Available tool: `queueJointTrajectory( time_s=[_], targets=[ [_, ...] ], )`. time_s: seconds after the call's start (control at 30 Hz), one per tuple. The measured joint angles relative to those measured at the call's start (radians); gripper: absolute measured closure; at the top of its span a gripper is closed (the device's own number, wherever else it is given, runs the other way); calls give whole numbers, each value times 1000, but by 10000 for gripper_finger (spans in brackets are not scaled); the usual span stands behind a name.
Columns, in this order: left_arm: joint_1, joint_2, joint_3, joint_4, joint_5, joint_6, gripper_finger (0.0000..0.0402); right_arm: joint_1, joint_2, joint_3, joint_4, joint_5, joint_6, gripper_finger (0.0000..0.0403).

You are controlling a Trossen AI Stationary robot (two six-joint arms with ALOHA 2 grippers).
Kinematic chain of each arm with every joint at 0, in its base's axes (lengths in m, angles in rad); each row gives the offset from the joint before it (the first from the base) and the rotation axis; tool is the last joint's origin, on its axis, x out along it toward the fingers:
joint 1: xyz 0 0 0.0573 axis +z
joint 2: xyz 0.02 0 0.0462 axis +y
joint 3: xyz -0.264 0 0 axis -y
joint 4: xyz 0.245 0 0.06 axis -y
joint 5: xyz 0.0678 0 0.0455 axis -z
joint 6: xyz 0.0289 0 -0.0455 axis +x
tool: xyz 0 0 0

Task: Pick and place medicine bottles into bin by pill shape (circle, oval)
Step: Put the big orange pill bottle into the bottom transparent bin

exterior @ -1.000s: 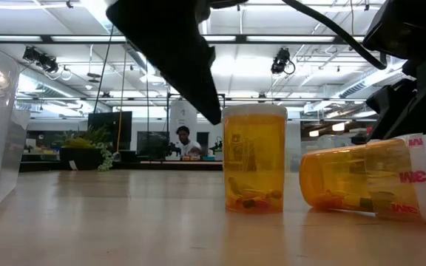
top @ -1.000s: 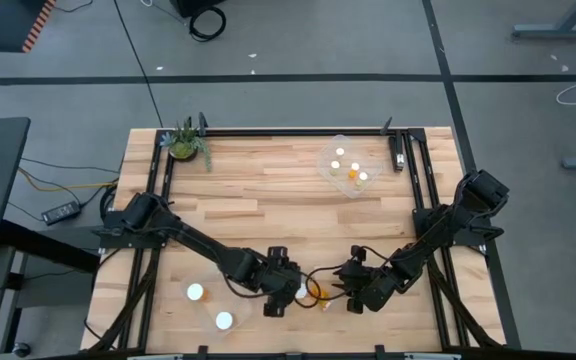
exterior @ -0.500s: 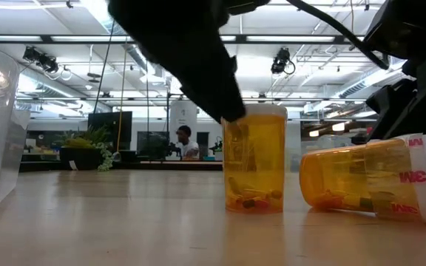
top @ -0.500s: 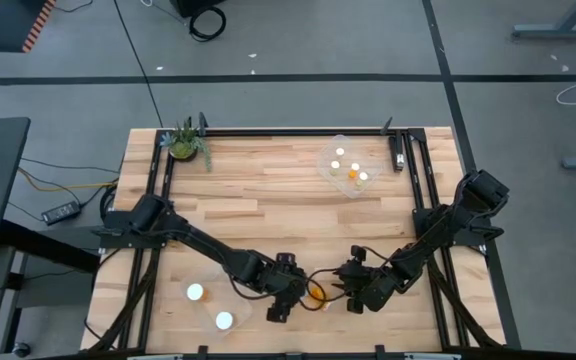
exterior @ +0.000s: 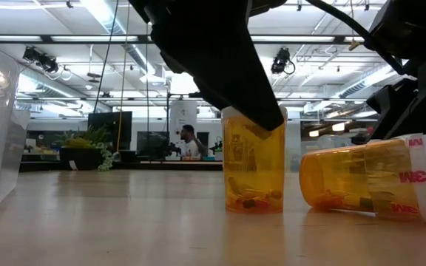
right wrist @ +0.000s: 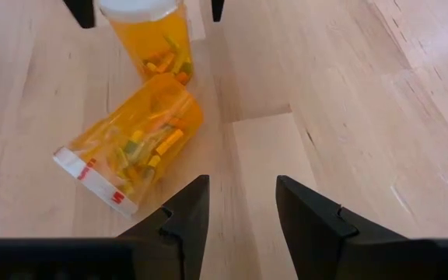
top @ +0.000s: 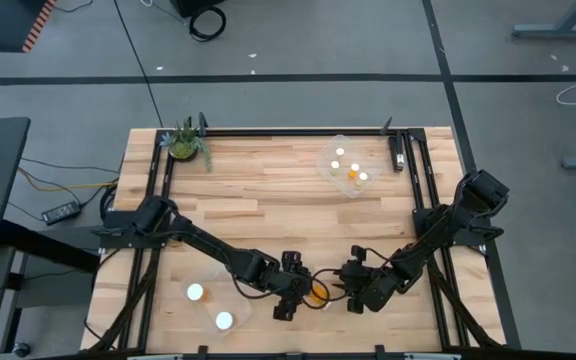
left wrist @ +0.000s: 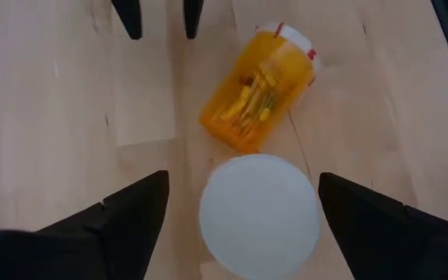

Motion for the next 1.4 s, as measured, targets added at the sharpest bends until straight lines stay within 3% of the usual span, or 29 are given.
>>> queueJointTrajectory(
  time_s=[0.43, 0.6, 0.8, 1.07, 1.4],
  targets=[
    [2, 0, 0, -4, -5, 13, 185, 0, 0, 0, 1, 0, -1, 247],
    [2, -1, 1, -16, -4, 26, 184, 0, 0, 0, 1, 0, 3, 247],
    [-5, -7, 1, -55, 2, 30, 148, 0, 0, 0, 1, 7, 4, 247],
    [-6, -51, 0, -174, 8, 10, 190, -1, 0, 1, -5, 49, 2, 247],
    [-13, -60, 0, -181, 34, 20, 160, 0, 0, 1, -5, 50, 3, 247]
  ],
)
